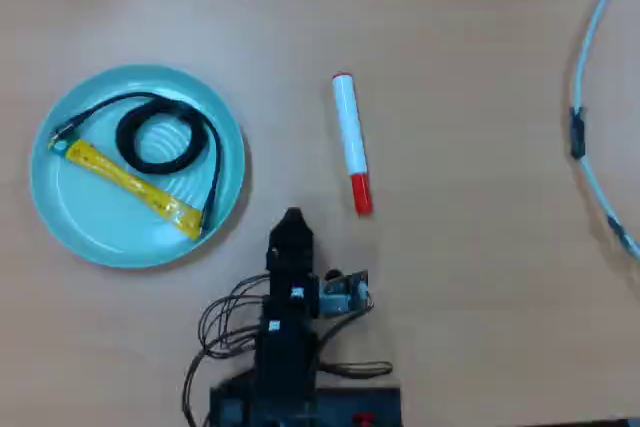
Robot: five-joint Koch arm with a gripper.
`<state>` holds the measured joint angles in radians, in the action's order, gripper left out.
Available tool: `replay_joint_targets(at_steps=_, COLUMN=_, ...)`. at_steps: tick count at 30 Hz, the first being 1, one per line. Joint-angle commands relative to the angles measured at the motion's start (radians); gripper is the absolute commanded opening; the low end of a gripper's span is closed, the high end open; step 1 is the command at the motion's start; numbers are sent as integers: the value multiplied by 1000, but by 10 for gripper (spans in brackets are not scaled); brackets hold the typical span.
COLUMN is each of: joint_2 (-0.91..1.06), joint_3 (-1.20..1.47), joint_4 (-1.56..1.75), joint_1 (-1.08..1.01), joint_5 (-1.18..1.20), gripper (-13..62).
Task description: Pick up the red pen and put it in the green bowl
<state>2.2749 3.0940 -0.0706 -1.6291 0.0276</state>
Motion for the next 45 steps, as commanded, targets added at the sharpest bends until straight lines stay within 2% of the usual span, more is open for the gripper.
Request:
replay_joint_targets(at_steps=1, joint_2=94, joint_3=-187, joint_4=-193, joint_1=146, joint_5=-5, gripper=193)
replay_joint_targets(at_steps=13, joint_2=94, joint_3=-230, joint_4=-241, joint_1=147, joint_5=-5, gripper=193)
replay_joint_targets(at_steps=22, joint_2=92, joint_3=-615, joint_4=-718, joint_1=199, joint_5=15, gripper=193)
replay_joint_targets(at_steps=32, joint_2=69, joint_3=-905, joint_4=-894, joint_1=207, joint_5=181, gripper=194)
replay_joint_targets(at_steps=45, joint_2=-204, joint_3=-1351, joint_4=-1152, joint_1=239, joint_5=296, gripper=202)
